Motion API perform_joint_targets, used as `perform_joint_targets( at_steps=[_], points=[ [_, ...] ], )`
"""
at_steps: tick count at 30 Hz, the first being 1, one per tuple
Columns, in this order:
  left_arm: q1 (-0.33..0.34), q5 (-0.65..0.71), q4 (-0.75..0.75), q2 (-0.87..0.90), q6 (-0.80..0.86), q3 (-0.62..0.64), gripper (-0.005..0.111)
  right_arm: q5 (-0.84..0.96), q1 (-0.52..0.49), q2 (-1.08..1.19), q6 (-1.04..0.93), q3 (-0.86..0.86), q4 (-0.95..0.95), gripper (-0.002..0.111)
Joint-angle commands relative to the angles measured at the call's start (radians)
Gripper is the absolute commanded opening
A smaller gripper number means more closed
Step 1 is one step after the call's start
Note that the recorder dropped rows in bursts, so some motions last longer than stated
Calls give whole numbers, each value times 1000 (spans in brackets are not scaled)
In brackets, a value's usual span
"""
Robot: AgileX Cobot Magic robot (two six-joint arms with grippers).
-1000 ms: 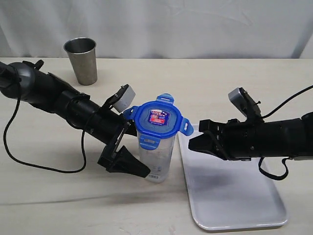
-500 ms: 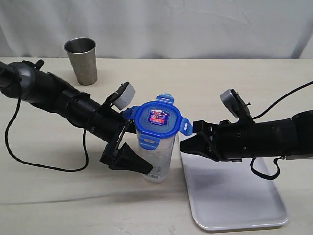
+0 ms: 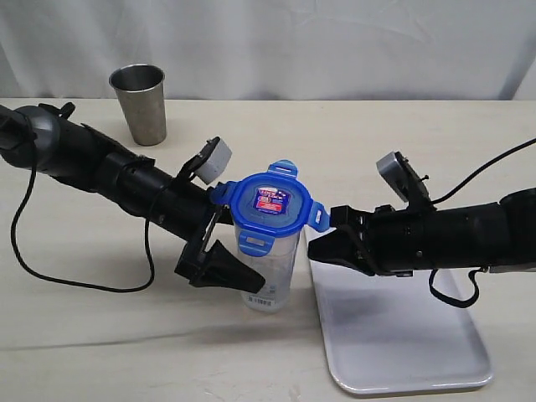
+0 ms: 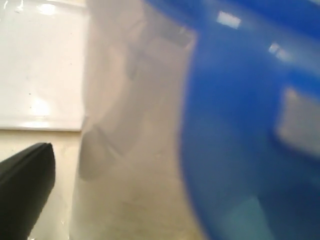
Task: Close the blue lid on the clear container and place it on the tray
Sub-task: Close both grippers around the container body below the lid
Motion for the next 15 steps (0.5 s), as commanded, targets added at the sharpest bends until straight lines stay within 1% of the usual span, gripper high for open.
perform_joint_targets(
  at_steps=[1,15],
  points=[
    [-2,11,-30,0,28,-5,105,-15,2,-1,-7,-6,2,4],
    [-2,6,-84,0,28,-5,105,-3,2,-1,0,-41,2,4]
  ],
)
